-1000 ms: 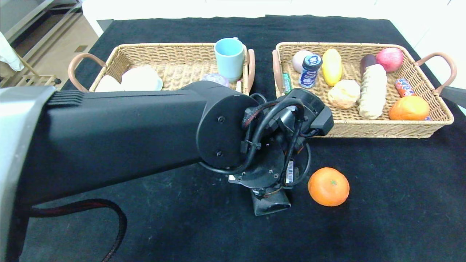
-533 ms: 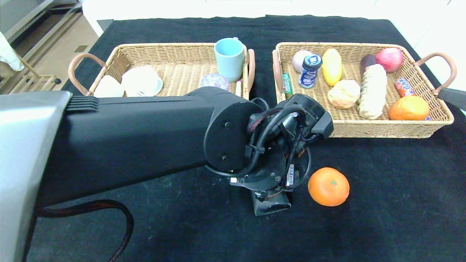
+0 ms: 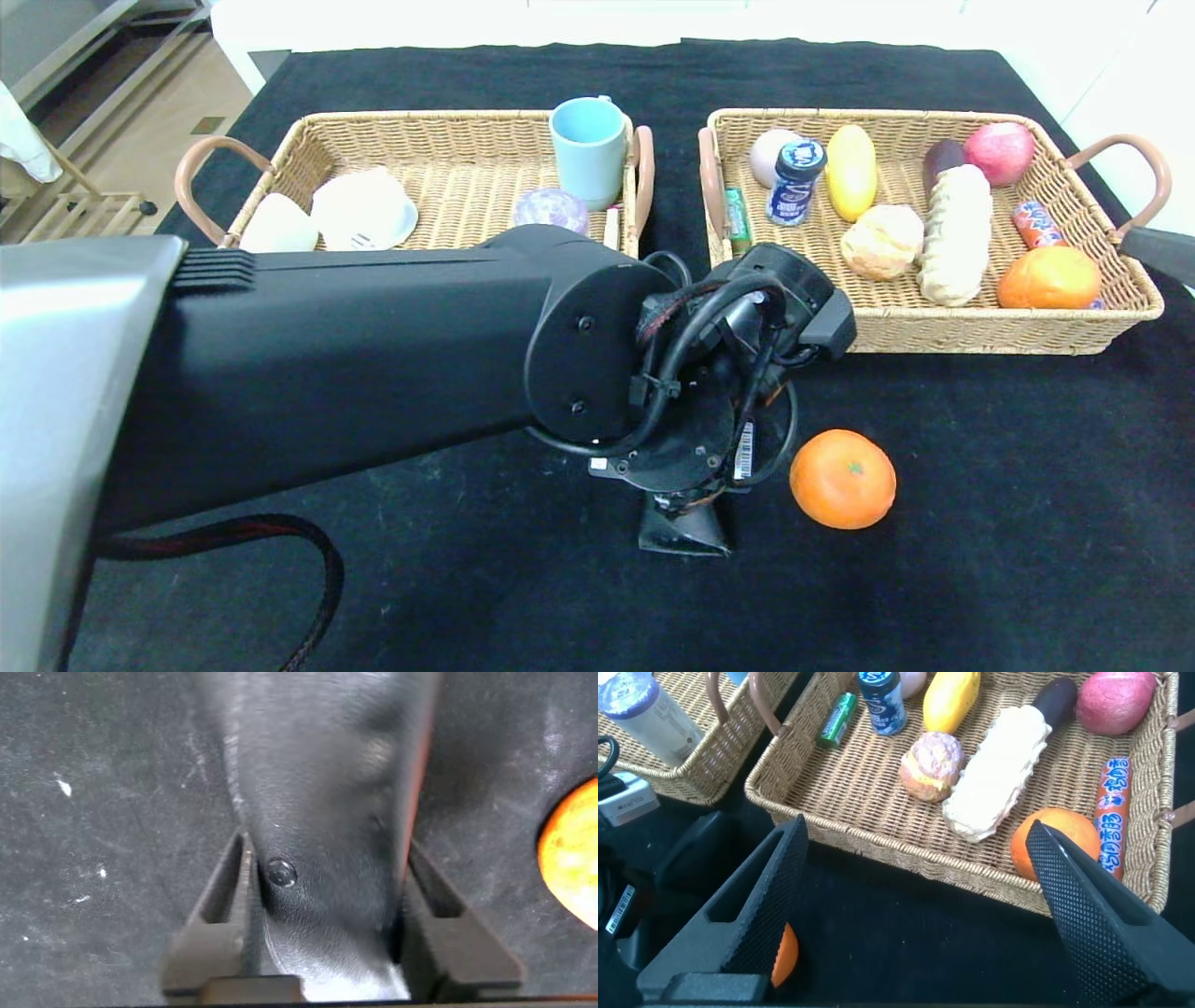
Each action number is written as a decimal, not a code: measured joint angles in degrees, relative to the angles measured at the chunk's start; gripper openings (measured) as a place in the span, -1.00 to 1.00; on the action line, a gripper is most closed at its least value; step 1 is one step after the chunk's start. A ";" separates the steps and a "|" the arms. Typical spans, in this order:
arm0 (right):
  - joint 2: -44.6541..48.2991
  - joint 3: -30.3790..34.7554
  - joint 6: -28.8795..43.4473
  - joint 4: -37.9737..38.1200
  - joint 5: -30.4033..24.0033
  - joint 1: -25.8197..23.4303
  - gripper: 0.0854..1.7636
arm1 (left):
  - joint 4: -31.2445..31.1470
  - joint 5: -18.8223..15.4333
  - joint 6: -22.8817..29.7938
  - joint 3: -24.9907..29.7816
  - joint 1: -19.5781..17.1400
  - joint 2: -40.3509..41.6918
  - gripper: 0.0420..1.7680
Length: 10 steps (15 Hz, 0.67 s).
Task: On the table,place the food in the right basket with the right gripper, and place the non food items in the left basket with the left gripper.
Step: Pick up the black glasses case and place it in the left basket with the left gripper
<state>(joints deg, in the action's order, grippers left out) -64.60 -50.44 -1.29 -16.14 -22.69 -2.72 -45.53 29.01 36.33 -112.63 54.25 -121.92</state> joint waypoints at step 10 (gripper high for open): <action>-0.09 0.20 0.00 0.00 0.00 0.35 0.94 | -0.24 0.01 -0.13 0.06 0.05 0.20 -0.15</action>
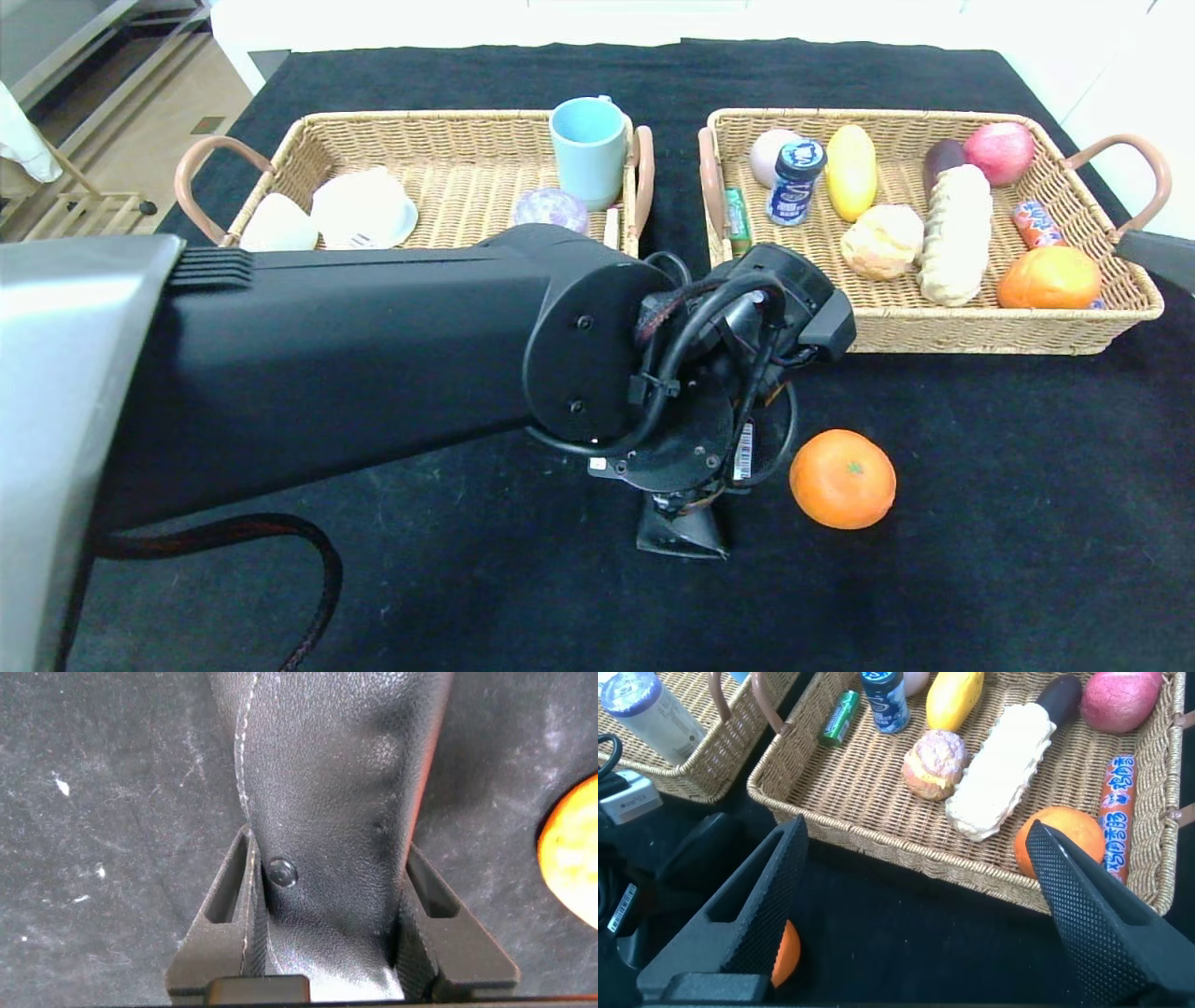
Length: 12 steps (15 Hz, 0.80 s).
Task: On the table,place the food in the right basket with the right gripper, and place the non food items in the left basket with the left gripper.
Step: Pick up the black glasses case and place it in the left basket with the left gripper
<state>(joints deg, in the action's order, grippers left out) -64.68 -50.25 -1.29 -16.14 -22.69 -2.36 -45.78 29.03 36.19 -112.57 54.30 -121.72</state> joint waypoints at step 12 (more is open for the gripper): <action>0.02 0.41 -0.18 0.00 0.15 0.77 0.94 | -0.34 -0.28 -1.85 10.73 4.41 15.82 -0.24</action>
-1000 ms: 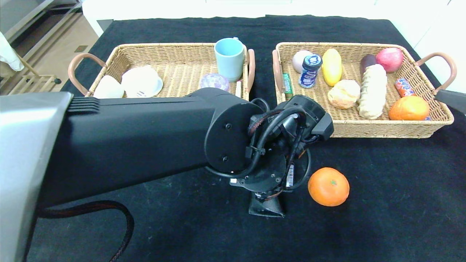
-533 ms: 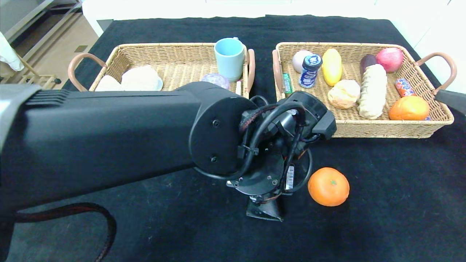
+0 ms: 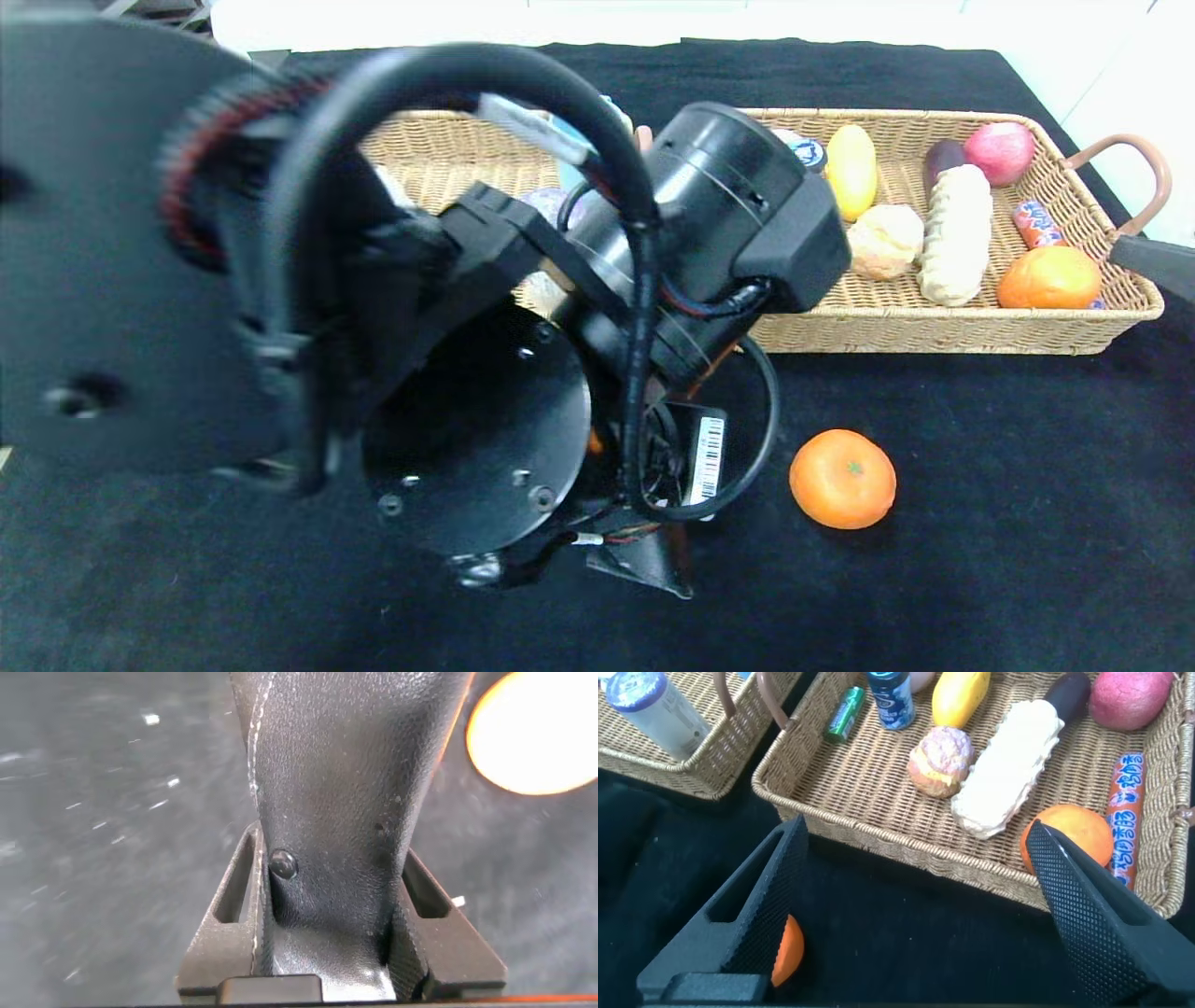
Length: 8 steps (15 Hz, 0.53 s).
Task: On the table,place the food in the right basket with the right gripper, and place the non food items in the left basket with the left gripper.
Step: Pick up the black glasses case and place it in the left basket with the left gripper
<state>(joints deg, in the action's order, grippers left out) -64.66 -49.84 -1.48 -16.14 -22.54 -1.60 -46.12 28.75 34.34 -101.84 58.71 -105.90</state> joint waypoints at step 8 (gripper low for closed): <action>-0.22 0.11 -0.01 -0.01 0.02 0.12 0.94 | 0.20 -0.94 -1.96 13.92 -6.62 14.28 -0.28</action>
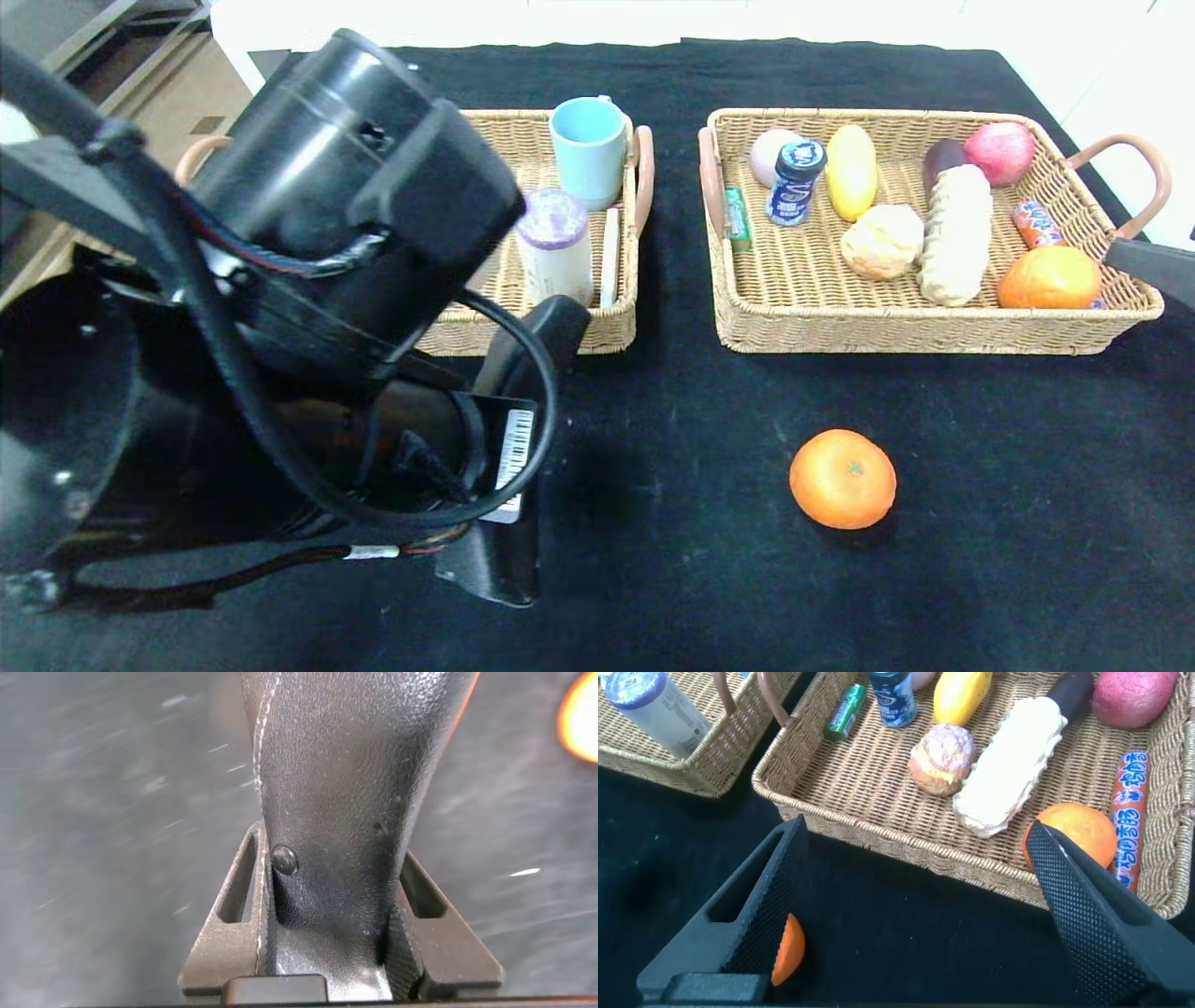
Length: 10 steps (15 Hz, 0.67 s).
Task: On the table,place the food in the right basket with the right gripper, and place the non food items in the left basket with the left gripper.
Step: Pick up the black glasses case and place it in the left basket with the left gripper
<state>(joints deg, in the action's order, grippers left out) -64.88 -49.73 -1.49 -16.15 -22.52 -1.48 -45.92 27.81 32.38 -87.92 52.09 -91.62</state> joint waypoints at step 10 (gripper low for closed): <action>-0.04 0.30 -0.05 0.00 0.09 0.85 0.94 | 8.94 -0.91 -6.89 5.89 -15.85 7.42 -0.31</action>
<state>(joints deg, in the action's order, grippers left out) -64.91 -49.42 -1.54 -16.15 -22.43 -0.62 -36.99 26.89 25.49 -82.03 36.24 -84.20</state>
